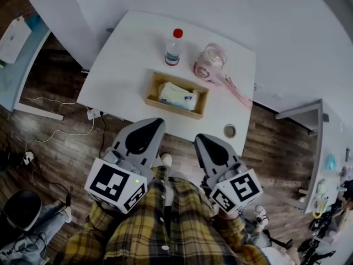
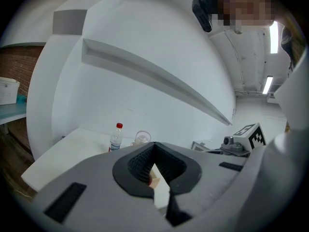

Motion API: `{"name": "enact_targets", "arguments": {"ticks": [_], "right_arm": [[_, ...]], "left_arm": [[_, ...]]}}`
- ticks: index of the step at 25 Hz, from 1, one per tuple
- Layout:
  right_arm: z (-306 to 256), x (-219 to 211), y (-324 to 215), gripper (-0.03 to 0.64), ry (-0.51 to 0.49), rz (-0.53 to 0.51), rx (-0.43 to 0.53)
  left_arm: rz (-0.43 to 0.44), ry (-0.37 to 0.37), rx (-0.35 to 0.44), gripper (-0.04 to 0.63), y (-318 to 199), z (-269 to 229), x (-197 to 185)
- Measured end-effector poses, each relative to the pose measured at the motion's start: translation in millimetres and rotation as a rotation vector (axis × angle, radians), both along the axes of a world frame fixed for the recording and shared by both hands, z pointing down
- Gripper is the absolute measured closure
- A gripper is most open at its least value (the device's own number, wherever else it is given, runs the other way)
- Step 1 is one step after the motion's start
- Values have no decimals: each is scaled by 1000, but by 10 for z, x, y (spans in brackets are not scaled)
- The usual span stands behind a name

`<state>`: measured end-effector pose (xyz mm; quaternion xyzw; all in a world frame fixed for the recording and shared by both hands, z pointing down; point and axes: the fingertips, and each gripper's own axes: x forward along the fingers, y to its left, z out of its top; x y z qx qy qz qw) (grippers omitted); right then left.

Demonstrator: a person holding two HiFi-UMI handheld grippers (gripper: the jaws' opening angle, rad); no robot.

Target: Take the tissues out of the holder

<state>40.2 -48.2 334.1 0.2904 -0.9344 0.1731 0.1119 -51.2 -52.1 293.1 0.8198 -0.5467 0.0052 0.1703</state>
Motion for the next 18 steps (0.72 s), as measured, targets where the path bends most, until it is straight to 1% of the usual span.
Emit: {"name": "enact_targets", "arguments": {"ticks": [6,14,18], "right_arm": [[15,-170,-399,604,1,34,-9],[-107,-484,-1124,605,-5,129,9],[-114,-600,-1399,604,-7,186,5]], "left_arm": [[40,-9,-7,591,-421,20,-145],[148,-18,11,591,-1152,-97,-422],[219,-16,13,591,-1407,-109,-495]]}}
